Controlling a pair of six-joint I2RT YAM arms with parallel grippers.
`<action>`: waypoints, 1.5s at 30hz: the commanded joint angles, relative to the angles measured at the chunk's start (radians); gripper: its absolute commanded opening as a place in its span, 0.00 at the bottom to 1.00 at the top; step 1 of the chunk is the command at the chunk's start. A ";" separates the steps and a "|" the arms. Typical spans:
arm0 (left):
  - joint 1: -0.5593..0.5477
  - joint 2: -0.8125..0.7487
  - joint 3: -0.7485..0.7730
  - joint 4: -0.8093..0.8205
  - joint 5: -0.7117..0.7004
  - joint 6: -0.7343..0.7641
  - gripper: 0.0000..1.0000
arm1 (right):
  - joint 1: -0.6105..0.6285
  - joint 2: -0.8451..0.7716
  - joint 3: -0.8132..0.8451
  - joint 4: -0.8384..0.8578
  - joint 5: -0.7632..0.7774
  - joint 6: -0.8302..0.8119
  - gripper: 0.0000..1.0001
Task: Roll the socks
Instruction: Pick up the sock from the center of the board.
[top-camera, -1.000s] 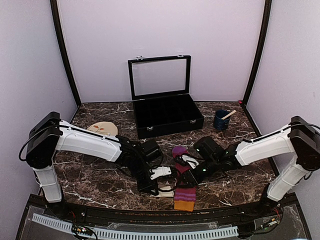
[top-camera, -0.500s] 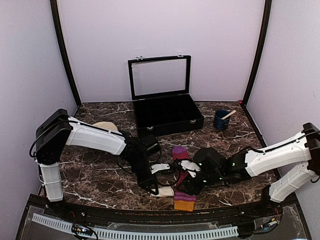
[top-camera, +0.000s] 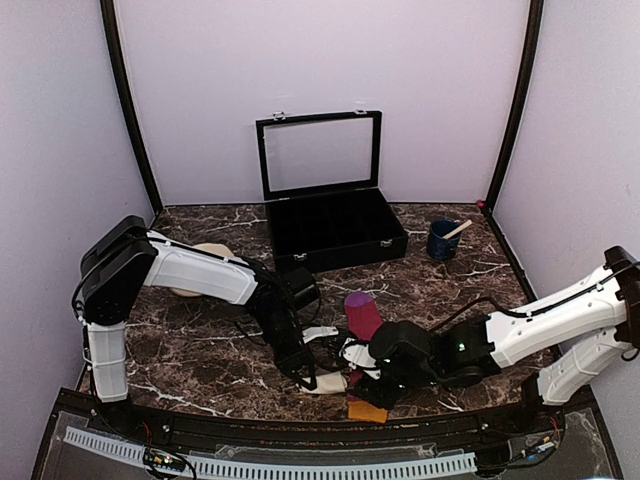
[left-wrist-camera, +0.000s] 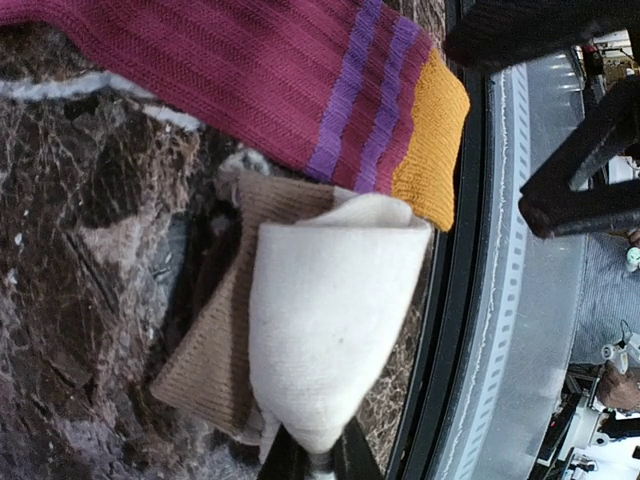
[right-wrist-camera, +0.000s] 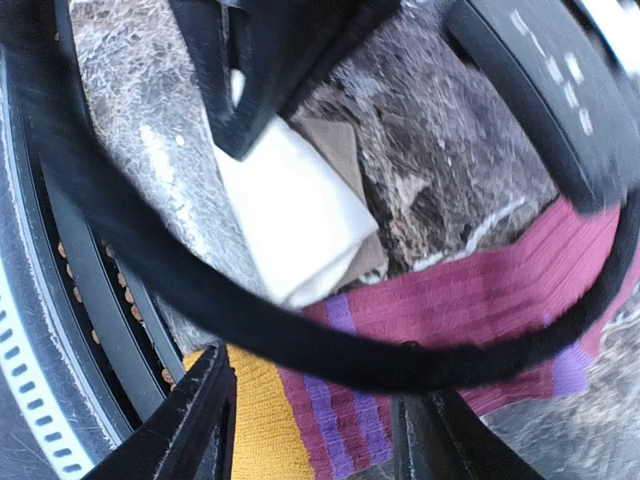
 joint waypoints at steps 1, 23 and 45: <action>0.002 0.032 0.012 -0.072 0.011 0.028 0.00 | 0.051 0.051 0.081 -0.037 0.087 -0.118 0.49; 0.010 0.069 0.039 -0.109 0.072 0.050 0.00 | 0.106 0.250 0.233 -0.077 0.114 -0.387 0.51; 0.012 0.079 0.037 -0.119 0.089 0.065 0.00 | 0.001 0.370 0.286 -0.067 0.099 -0.458 0.50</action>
